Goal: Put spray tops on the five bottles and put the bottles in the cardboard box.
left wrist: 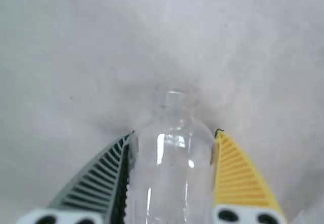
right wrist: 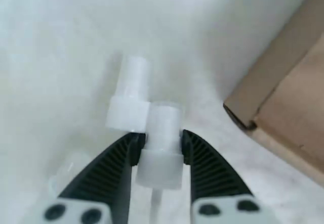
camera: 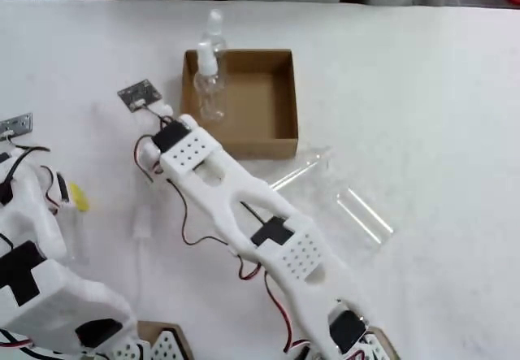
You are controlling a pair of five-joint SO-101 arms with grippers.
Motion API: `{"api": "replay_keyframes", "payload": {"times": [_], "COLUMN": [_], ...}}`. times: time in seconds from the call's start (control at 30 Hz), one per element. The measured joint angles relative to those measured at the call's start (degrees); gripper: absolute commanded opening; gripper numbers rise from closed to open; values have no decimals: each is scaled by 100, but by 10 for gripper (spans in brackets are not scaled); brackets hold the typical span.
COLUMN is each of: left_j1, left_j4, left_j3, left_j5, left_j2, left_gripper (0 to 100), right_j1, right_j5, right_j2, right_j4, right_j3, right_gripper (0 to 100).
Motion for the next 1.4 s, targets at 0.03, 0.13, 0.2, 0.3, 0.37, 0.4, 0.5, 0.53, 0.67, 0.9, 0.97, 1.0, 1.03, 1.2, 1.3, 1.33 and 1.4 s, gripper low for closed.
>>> {"api": "replay_keyframes", "payload": {"times": [0.03,0.13,0.2,0.3,0.37,0.4,0.5,0.53,0.67,0.9,0.97,1.0,1.03,1.2,1.3,1.33,1.4], "left_j1": [0,0,0,0,0,0,0,0,0,0,0,0,0,0,0,0,0], "left_j4": [0,0,0,0,0,0,0,0,0,0,0,0,0,0,0,0,0], "left_j3": [0,0,0,0,0,0,0,0,0,0,0,0,0,0,0,0,0], "left_j5": [0,0,0,0,0,0,-18,-35,-35,-35,-35,-35,-35,-35,-35,-35,-35], "left_j2": [0,0,0,0,0,0,0,0,0,0,0,0,0,0,0,0,0], "left_gripper": [76,76,76,76,76,76,78,78,78,79,79,79,79,79,79,79,79], "right_j1": [26,79,79,62,79,88,246,352,826,1002,1002,1002,1002,949,870,870,888], "right_j5": [0,0,0,9,9,9,9,44,308,378,431,510,563,695,695,695,695], "right_j2": [0,-53,-185,-580,-932,-1125,-1705,-1908,-2787,-4132,-4185,-4185,-4193,-3903,-3824,-3824,-3824], "right_j4": [123,334,334,387,387,378,167,44,-431,-1829,-2110,-2189,-2233,-2435,-2312,-2171,-1837], "right_j3": [0,255,527,993,1363,1591,2382,2681,3947,6040,6259,6277,6295,6295,6189,6092,5864], "right_gripper": [17,17,17,17,17,17,17,17,18,26,69,101,135,242,245,245,245]}}
